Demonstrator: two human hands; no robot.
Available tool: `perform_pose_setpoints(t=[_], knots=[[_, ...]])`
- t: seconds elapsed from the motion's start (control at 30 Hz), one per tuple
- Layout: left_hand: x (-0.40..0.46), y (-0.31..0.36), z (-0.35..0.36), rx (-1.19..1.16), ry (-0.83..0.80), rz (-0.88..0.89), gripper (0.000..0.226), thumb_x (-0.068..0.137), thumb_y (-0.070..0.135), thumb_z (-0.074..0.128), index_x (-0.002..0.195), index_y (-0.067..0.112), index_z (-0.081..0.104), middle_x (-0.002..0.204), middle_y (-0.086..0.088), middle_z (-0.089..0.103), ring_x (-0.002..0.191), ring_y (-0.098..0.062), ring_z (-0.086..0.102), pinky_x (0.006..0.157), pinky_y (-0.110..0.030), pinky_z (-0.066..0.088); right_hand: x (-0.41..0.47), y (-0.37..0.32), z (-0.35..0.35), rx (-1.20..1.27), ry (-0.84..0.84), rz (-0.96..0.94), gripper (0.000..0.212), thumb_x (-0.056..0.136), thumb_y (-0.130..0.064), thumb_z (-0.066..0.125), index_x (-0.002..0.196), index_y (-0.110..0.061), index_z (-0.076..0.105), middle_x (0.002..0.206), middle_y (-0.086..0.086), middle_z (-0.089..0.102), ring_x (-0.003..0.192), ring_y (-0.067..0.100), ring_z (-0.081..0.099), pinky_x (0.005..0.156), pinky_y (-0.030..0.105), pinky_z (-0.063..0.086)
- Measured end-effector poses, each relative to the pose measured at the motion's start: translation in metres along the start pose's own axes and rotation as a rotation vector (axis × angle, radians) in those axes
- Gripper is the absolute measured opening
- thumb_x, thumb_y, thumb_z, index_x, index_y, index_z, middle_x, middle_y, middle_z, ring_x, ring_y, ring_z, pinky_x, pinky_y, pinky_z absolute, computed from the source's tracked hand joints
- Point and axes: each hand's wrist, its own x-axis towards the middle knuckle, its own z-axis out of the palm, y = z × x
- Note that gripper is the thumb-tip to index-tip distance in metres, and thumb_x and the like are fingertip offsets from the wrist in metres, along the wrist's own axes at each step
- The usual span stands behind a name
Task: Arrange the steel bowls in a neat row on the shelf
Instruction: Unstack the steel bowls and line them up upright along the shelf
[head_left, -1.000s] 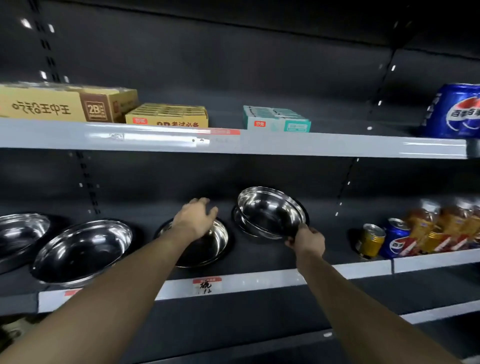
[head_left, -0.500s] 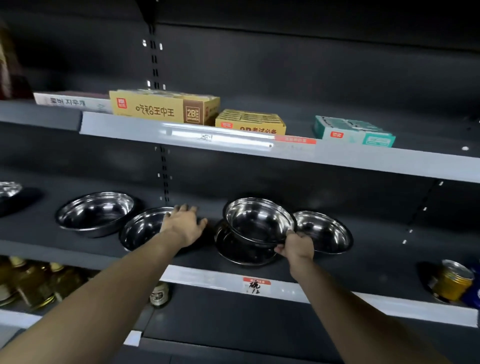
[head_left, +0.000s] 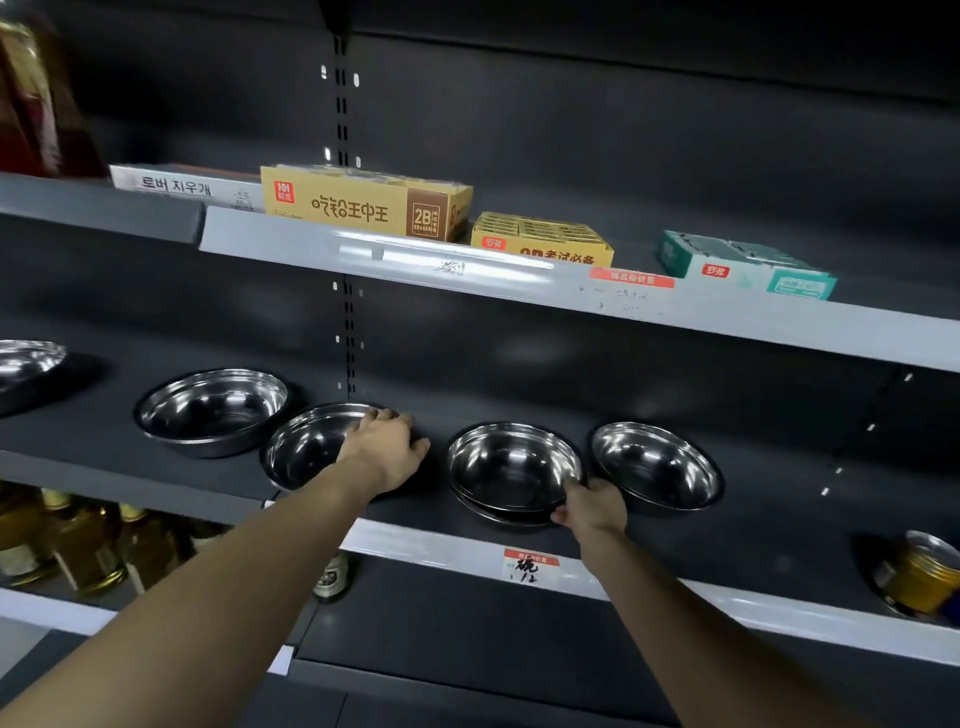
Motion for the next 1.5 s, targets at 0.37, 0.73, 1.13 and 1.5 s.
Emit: perform_pose_setpoints(t=[0.37, 0.73, 1.13, 1.5], knots=[[0.012, 0.030, 0.015, -0.009, -0.044, 0.134, 0.054, 0.099, 0.043, 0.045, 0.144, 0.014, 0.045, 0.146, -0.011, 0.045, 0.139, -0.029, 0.035, 0.116, -0.039, 0.029, -0.009, 0.012, -0.020, -0.138, 0.047, -0.171, 0.043, 0.093, -0.011, 0.055, 0.136, -0.012, 0.055, 0.078, -0.004, 0.067, 0.071, 0.022, 0.064, 0.074, 0.041, 0.056], [0.017, 0.099, 0.046, -0.034, -0.123, 0.282, 0.056, 0.099, 0.046, 0.042, 0.148, 0.019, 0.040, 0.152, -0.010, 0.041, 0.142, -0.030, 0.033, 0.118, -0.042, 0.028, -0.001, 0.019, -0.091, -0.093, 0.213, -0.085, 0.024, 0.095, -0.016, 0.053, 0.118, -0.019, 0.058, 0.085, 0.000, 0.066, 0.060, 0.020, 0.063, 0.055, 0.026, 0.048], [0.022, 0.179, 0.081, 0.007, -0.172, 0.403, 0.063, 0.098, 0.052, 0.039, 0.154, 0.026, 0.026, 0.161, -0.005, 0.024, 0.151, -0.030, 0.011, 0.122, -0.045, 0.017, 0.038, 0.028, -0.149, -0.007, 0.188, 0.046, 0.017, 0.095, -0.023, 0.054, 0.109, -0.024, 0.044, 0.085, 0.003, 0.064, 0.058, 0.020, 0.063, 0.048, 0.025, 0.047], [0.027, 0.211, 0.100, 0.065, -0.152, 0.327, 0.065, 0.098, 0.051, 0.042, 0.154, 0.025, 0.025, 0.160, -0.005, 0.025, 0.152, -0.032, 0.000, 0.123, -0.047, 0.011, 0.092, 0.030, -0.144, 0.116, -0.024, 0.175, 0.026, 0.098, -0.041, 0.055, 0.104, -0.018, 0.047, 0.071, 0.008, 0.075, 0.054, 0.017, 0.066, 0.047, 0.022, 0.045]])
